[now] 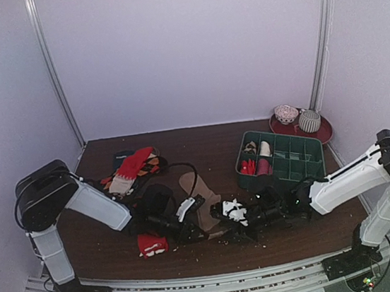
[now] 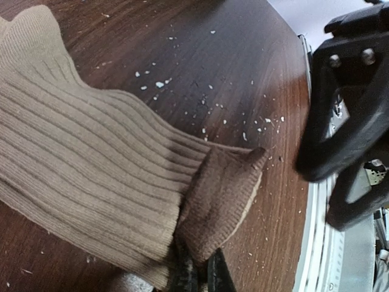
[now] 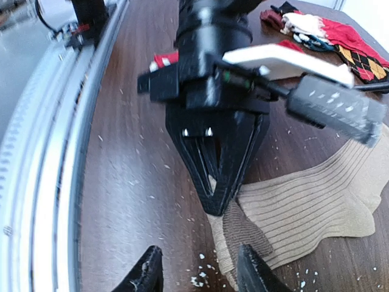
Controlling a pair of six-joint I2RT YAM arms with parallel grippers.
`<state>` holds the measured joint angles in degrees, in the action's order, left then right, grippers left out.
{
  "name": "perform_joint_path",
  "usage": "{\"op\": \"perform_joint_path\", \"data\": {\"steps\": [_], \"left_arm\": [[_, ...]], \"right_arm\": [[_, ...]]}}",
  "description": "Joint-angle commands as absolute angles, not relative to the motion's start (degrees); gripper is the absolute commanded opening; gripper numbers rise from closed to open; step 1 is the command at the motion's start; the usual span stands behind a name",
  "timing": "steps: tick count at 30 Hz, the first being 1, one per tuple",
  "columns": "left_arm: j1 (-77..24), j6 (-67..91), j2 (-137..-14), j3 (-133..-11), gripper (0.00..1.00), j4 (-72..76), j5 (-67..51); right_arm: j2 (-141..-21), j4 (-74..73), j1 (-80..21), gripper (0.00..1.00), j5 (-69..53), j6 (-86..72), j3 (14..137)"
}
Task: Roll the socks
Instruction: Roll a pair of socks at the center of the board.
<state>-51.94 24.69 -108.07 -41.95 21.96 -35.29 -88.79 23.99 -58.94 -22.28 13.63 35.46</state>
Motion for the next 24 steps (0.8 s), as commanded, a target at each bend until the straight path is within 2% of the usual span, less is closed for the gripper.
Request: {"op": "perform_joint_path", "data": {"steps": [1, 13, 17, 21, 24], "left_arm": [[-51.4, 26.1, -113.2, -38.8, 0.00, 4.3, -32.6], [-51.3, 25.2, -113.9, -38.8, 0.00, 3.3, -32.3], [-51.3, 24.8, -113.8, -38.8, 0.00, 3.1, -32.5], [-51.2, 23.3, -112.7, -39.5, 0.00, 2.2, -32.0], [-50.6, 21.0, -109.8, -40.5, 0.00, 0.5, -29.4]], "right_arm": [[-91.7, 24.6, -60.4, 0.43, -15.3, 20.4, 36.7], [-99.5, 27.8, -60.4, 0.39, -13.2, 21.3, 39.2], [-102.8, 25.9, -60.3, 0.27, -12.4, 19.7, 40.4], [-104.4, 25.1, -60.0, 0.04, -13.0, 15.5, 39.3], [-103.8, 24.2, -58.5, 0.00, -16.4, 9.3, 38.2]]}}
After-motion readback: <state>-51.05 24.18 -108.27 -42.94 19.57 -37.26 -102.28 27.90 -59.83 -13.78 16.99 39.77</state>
